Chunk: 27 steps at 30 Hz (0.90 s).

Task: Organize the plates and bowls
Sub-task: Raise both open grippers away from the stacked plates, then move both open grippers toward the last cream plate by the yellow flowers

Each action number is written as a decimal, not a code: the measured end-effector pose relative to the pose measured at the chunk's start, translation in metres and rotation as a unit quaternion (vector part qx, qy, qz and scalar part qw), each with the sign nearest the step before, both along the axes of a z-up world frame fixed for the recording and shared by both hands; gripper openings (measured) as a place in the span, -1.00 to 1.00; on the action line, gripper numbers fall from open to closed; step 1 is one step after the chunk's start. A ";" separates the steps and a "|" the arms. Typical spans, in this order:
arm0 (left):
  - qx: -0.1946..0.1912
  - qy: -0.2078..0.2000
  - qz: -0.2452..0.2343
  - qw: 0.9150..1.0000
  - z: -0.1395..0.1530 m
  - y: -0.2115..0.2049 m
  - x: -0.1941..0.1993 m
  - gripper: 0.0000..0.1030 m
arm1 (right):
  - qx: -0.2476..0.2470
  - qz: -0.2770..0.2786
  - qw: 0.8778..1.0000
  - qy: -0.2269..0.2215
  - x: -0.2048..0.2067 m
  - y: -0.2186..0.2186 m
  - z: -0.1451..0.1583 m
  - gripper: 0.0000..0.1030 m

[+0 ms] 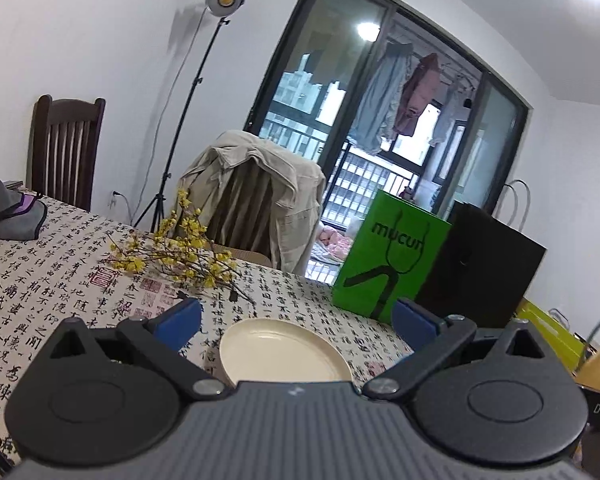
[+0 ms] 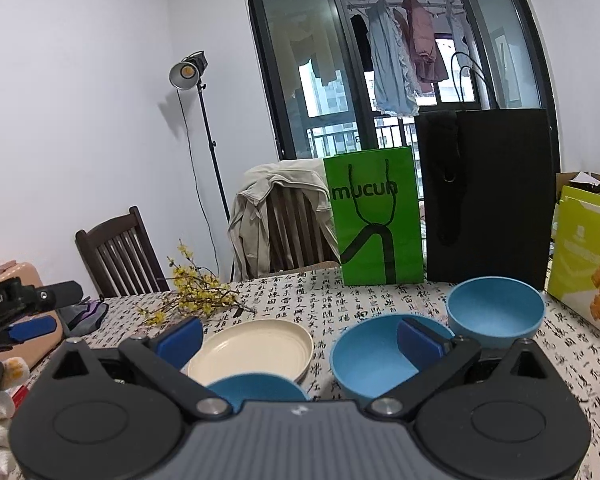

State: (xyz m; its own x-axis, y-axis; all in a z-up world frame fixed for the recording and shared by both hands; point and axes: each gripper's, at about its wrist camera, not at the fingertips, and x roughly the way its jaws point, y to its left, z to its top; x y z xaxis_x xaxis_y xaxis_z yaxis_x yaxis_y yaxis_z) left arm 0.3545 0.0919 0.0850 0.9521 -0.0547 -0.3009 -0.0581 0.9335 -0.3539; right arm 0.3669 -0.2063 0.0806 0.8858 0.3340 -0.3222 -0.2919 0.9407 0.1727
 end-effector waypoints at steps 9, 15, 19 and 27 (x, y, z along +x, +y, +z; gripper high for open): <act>-0.032 0.018 0.028 0.999 0.003 0.010 0.047 1.00 | 0.000 -0.003 1.000 0.031 0.048 0.009 0.003 1.00; -0.047 0.029 0.040 0.998 0.000 0.010 0.076 1.00 | -0.003 -0.004 0.999 0.047 0.076 0.018 0.002 1.00; -0.059 0.042 0.057 0.996 -0.008 0.017 0.092 1.00 | -0.008 -0.005 0.998 0.056 0.091 0.025 -0.001 1.00; -0.081 0.081 0.074 0.991 -0.039 0.034 0.116 1.00 | -0.022 -0.002 0.997 0.077 0.122 0.044 -0.011 1.00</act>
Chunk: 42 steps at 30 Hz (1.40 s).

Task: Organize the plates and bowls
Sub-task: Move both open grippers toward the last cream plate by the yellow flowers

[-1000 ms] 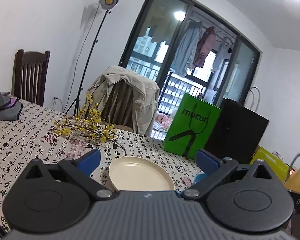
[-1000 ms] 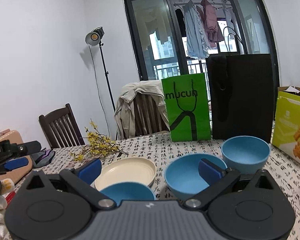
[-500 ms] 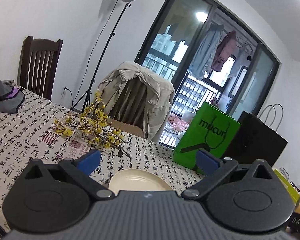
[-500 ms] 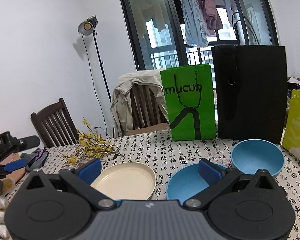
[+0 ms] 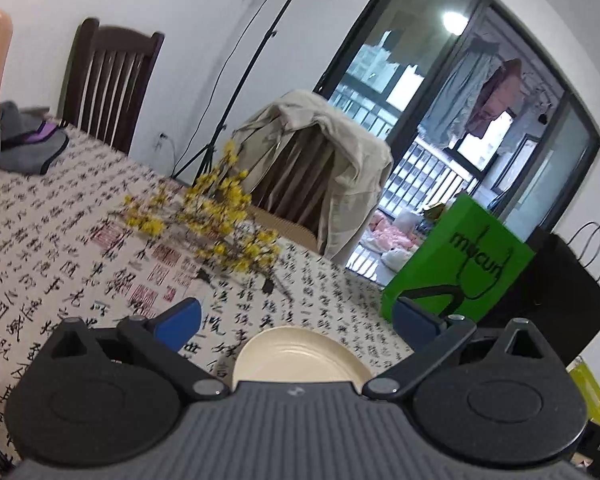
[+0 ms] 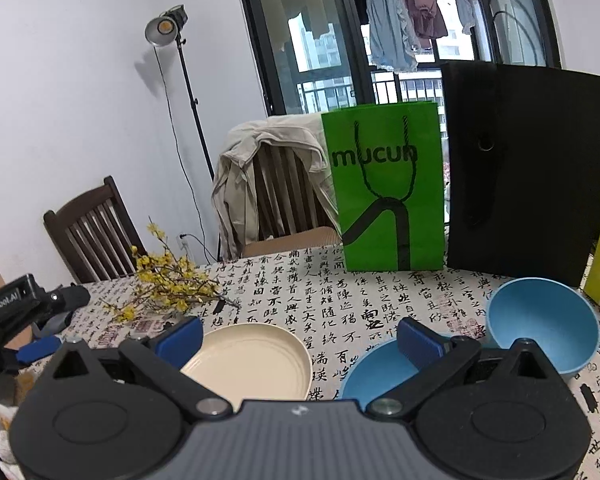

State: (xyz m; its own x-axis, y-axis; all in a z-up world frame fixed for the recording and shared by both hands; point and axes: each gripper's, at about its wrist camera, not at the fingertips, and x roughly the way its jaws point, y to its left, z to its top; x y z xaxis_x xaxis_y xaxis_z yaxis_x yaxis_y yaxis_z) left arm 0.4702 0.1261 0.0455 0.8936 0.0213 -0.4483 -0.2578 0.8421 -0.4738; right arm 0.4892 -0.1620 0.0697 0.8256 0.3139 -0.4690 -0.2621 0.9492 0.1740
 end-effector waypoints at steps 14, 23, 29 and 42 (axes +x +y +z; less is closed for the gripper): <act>-0.038 0.081 0.004 0.996 -0.033 0.012 0.024 1.00 | -0.024 0.000 0.999 0.036 0.033 0.033 -0.020 1.00; -0.057 0.127 0.019 0.990 -0.049 0.023 0.034 1.00 | -0.066 0.011 0.996 0.057 0.050 0.052 -0.027 1.00; -0.050 0.144 0.016 0.988 -0.059 0.023 0.043 1.00 | -0.092 0.021 0.991 0.093 0.073 0.066 -0.037 0.81; -0.002 0.155 -0.002 0.988 -0.076 0.001 0.055 0.94 | -0.140 0.022 0.978 0.156 0.106 0.084 -0.071 0.16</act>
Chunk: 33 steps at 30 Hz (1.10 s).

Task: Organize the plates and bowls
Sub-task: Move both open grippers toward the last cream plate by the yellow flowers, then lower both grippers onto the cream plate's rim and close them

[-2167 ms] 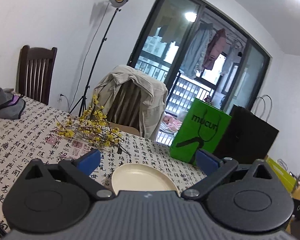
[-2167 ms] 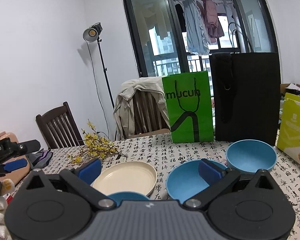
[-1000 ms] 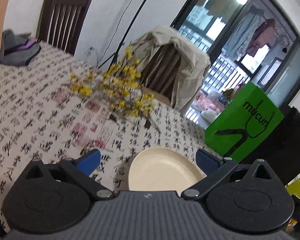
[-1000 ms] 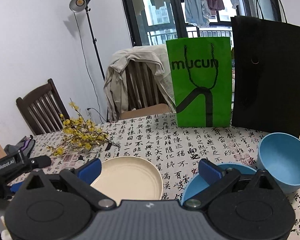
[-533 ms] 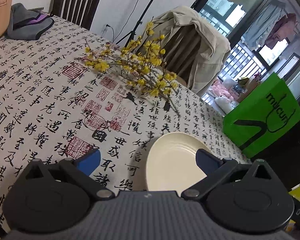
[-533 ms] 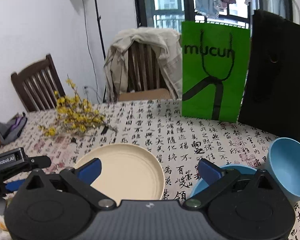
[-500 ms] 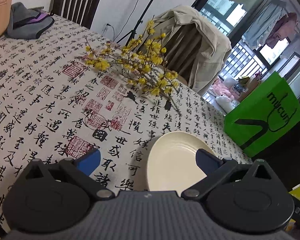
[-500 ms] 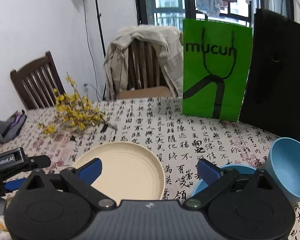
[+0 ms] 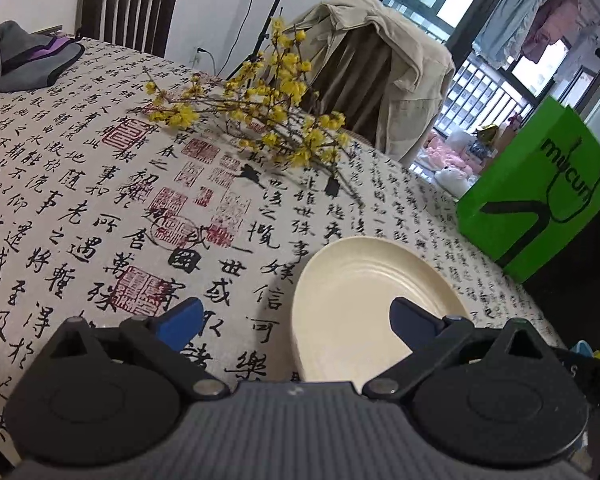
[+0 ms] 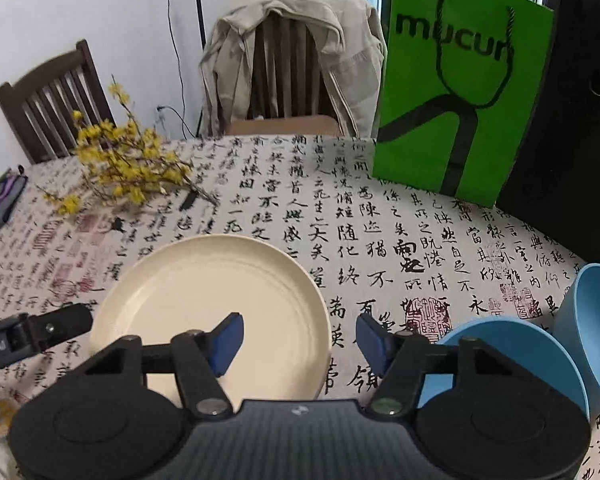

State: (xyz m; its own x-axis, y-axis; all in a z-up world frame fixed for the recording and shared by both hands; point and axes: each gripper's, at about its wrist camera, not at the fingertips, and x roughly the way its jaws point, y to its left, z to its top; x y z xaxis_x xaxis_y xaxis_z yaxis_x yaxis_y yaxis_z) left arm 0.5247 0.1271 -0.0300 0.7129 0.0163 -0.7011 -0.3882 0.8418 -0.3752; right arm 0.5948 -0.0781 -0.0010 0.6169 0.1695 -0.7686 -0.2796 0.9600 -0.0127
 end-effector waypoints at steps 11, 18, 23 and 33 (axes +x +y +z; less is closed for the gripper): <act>0.003 0.015 -0.014 1.000 -0.017 -0.003 0.009 0.57 | -0.044 -0.004 0.997 0.057 0.026 0.006 -0.022 -0.40; 0.004 0.019 -0.026 0.999 -0.023 -0.007 0.013 0.25 | -0.049 -0.005 0.996 0.068 0.034 0.004 -0.029 -0.56; 0.005 0.019 -0.037 0.999 -0.026 -0.010 0.015 0.03 | -0.053 0.002 0.996 0.071 0.036 0.005 -0.031 -0.65; 0.009 0.019 -0.044 0.999 -0.031 -0.010 0.019 -0.52 | -0.062 0.016 0.995 0.072 0.040 0.010 -0.036 -0.69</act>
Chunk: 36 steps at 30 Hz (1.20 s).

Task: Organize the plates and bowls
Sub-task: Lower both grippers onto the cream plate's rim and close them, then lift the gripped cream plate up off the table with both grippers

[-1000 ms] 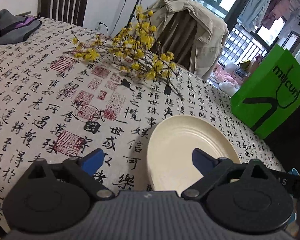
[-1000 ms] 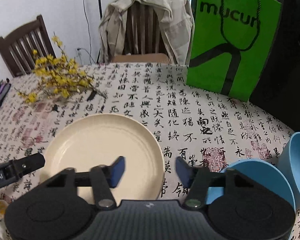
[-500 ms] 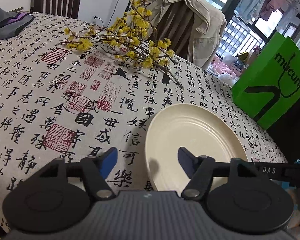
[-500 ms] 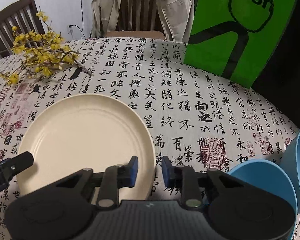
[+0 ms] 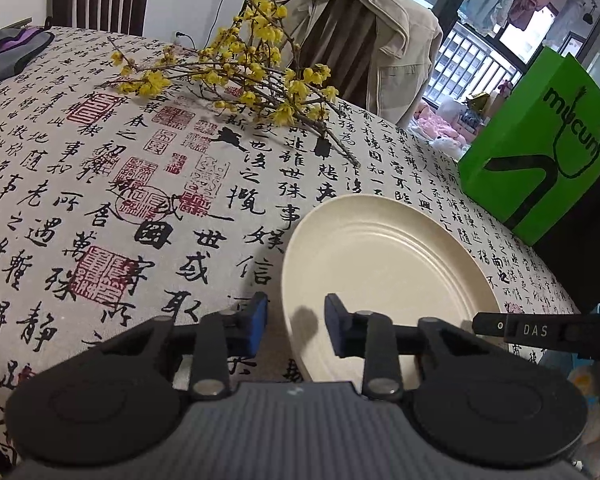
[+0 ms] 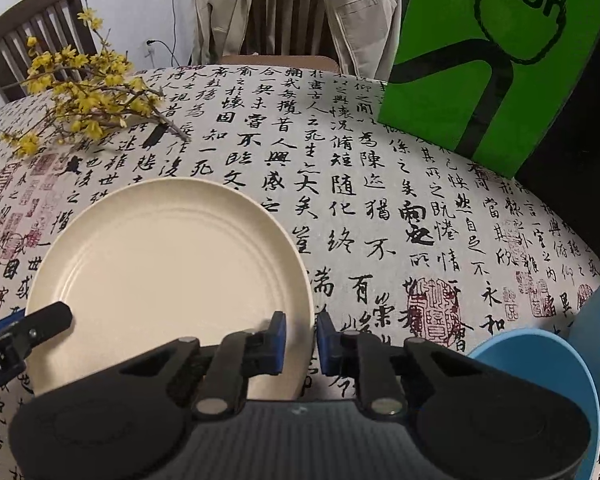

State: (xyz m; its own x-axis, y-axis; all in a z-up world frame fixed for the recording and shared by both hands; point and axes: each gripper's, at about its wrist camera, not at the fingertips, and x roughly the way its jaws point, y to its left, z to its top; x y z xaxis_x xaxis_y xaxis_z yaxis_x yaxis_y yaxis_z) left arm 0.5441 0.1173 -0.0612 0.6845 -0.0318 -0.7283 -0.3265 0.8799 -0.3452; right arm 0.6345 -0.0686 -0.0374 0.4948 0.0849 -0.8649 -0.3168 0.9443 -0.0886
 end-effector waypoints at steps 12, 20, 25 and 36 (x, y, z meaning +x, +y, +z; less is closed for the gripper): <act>0.018 -0.004 -0.004 1.000 -0.002 -0.003 0.002 -0.72 | -0.043 0.028 0.999 -0.015 -0.005 0.012 -0.002 -0.67; 0.037 -0.008 0.004 0.999 -0.002 -0.003 0.002 -0.72 | -0.073 0.058 0.995 -0.035 -0.014 0.023 -0.003 -0.67; 0.038 -0.011 0.003 0.999 -0.001 -0.003 0.001 -0.72 | -0.086 0.062 0.993 -0.047 -0.016 0.026 -0.001 -0.67; 0.047 -0.025 0.014 0.998 0.005 0.000 -0.002 -0.72 | -0.075 0.065 0.993 -0.063 -0.019 0.028 0.004 -0.67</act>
